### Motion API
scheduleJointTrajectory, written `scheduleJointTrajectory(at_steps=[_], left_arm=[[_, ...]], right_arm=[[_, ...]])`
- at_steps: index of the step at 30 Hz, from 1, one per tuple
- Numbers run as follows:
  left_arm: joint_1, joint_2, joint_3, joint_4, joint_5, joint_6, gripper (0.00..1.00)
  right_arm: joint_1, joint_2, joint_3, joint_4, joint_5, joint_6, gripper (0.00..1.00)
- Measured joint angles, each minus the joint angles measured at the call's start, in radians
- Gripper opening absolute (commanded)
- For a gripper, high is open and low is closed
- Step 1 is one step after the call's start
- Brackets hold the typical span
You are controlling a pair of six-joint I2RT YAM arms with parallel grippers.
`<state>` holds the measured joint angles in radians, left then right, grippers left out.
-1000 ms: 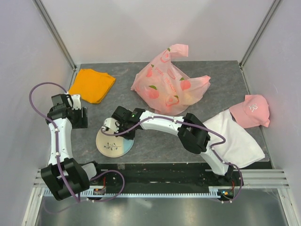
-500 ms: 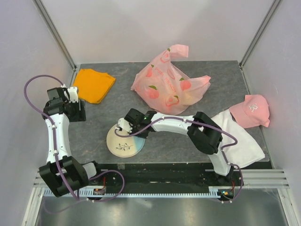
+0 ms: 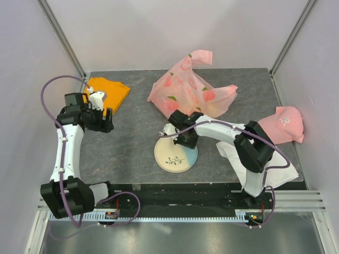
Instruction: Take the fake fruits out of the plastic bag
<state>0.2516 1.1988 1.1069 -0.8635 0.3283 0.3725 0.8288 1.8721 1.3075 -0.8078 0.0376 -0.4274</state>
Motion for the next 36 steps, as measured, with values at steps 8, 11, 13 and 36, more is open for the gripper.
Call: scheduleJointTrajectory(at_steps=[8, 11, 13, 36], left_arm=[[-0.385, 0.024, 0.238, -0.033, 0.024, 0.025, 0.92], [-0.418, 0.094, 0.406, -0.044, 0.051, -0.006, 0.96], [-0.418, 0.142, 0.503, -0.053, 0.072, -0.035, 0.96], [-0.333, 0.309, 0.801, -0.127, 0.071, -0.282, 0.92]], right_arm=[[-0.113, -0.301, 0.367, 0.061, -0.090, 0.169, 0.98], [-0.256, -0.362, 0.462, 0.174, -0.017, 0.270, 0.98], [-0.329, -0.337, 0.522, 0.228, 0.044, 0.306, 0.98], [0.000, 0.195, 0.640, 0.335, -0.038, 0.143, 0.16]])
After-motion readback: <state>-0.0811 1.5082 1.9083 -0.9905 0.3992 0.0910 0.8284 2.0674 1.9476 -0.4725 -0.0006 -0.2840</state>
